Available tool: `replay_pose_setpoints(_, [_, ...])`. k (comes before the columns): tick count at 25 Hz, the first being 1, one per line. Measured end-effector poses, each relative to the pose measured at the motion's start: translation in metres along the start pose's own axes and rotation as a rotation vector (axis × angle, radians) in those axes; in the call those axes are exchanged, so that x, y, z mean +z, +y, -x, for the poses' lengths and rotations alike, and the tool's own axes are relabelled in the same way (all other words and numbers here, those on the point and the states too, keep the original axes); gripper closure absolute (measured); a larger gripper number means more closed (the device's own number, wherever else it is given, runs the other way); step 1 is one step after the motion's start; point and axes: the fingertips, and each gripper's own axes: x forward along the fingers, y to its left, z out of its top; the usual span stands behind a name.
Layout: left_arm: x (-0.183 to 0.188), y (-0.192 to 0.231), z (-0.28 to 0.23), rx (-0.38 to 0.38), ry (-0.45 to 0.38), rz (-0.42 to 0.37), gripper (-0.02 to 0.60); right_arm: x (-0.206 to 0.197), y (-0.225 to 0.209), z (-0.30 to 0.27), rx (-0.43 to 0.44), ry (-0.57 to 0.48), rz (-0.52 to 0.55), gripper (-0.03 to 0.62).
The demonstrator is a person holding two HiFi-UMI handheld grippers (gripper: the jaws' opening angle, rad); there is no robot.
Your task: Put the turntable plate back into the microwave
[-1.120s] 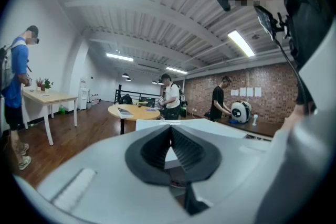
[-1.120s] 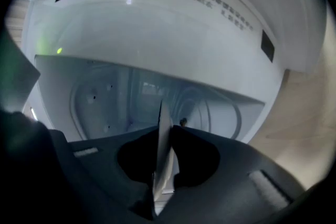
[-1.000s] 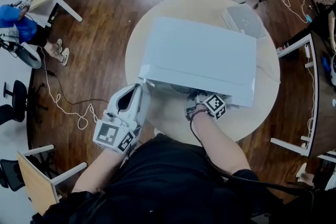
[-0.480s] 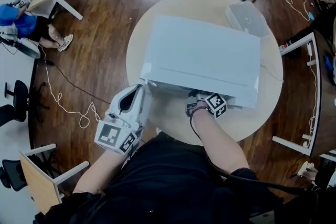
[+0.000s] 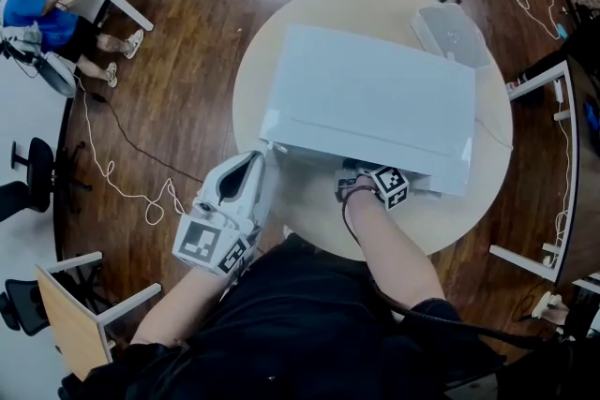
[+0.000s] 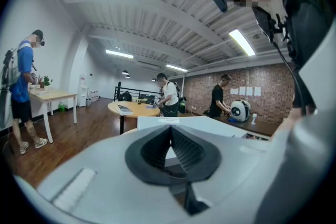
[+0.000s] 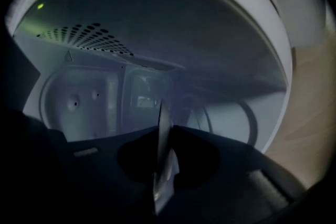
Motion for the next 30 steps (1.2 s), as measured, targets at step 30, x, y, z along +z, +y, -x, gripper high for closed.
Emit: replay_pose_setpoints(30, [0.002, 0.003, 0.001, -0.031, -0.021, 0.011, 0.578, 0.012, -0.020, -0.003, -0.125, -0.102, -0.069, 0.545])
